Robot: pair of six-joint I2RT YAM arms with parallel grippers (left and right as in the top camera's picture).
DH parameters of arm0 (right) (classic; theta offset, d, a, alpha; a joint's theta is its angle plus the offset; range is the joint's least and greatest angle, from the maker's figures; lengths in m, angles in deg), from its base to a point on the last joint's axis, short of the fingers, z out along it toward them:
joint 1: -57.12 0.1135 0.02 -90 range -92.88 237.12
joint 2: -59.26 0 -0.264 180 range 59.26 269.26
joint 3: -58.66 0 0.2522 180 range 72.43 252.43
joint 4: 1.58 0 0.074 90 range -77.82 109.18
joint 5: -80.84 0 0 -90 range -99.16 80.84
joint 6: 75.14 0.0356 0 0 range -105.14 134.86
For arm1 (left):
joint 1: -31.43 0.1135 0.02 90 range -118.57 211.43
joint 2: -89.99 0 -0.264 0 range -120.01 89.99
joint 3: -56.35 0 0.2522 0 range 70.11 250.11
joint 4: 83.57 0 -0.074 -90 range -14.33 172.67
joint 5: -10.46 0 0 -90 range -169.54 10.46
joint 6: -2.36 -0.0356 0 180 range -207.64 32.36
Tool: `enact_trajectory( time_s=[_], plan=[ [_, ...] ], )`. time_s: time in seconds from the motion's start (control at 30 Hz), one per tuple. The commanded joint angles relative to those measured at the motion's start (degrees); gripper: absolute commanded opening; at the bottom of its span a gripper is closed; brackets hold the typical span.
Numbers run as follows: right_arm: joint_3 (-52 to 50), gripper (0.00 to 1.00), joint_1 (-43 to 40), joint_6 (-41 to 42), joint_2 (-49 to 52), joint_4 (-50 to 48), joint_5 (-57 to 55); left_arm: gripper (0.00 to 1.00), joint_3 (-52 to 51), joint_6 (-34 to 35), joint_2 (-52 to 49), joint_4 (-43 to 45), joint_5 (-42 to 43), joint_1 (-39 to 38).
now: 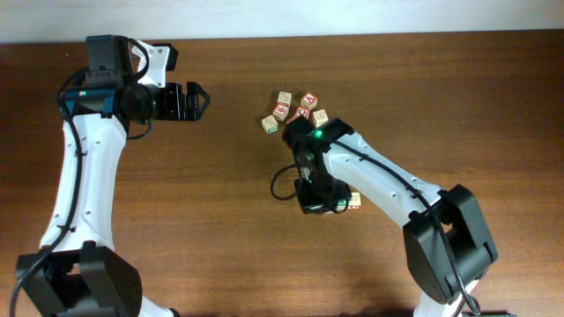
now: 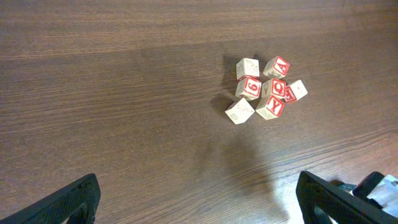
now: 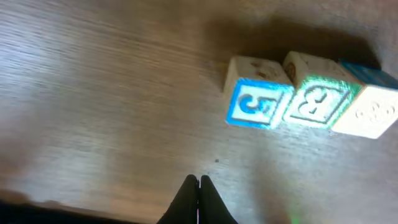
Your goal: Rotate 3 blocks
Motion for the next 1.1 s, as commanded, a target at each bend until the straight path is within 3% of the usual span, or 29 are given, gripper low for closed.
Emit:
enact_trajectory(
  time_s=[0.0, 0.27, 0.6, 0.73, 0.83, 1.07],
  plan=[
    [-5.31, 0.04, 0.31, 2.45, -0.74, -2.16, -2.1, 0.99, 0.72, 0.11, 0.07, 0.13, 0.81, 0.04],
    [-9.92, 0.04, 0.13, 2.84, -0.74, -10.69, -3.87, 0.99, 0.72, 0.11, 0.07, 0.13, 0.81, 0.04],
    [-8.35, 0.04, -2.82, 0.57, -0.9, -10.91, -3.56, 0.99, 0.72, 0.11, 0.07, 0.13, 0.81, 0.04],
    [-2.29, 0.04, -4.79, -0.42, -14.21, -8.68, -4.85, 0.99, 0.72, 0.11, 0.07, 0.13, 0.81, 0.04],
    [-2.32, 0.04, -7.26, 0.83, -9.9, -14.32, -4.9, 0.99, 0.72, 0.11, 0.07, 0.98, 0.81, 0.04],
    [-2.49, 0.04, -7.26, 1.77, 0.92, -14.71, -2.08, 0.99, 0.48, -1.25, -2.73, -2.82, 1.16, -3.69]
  ],
)
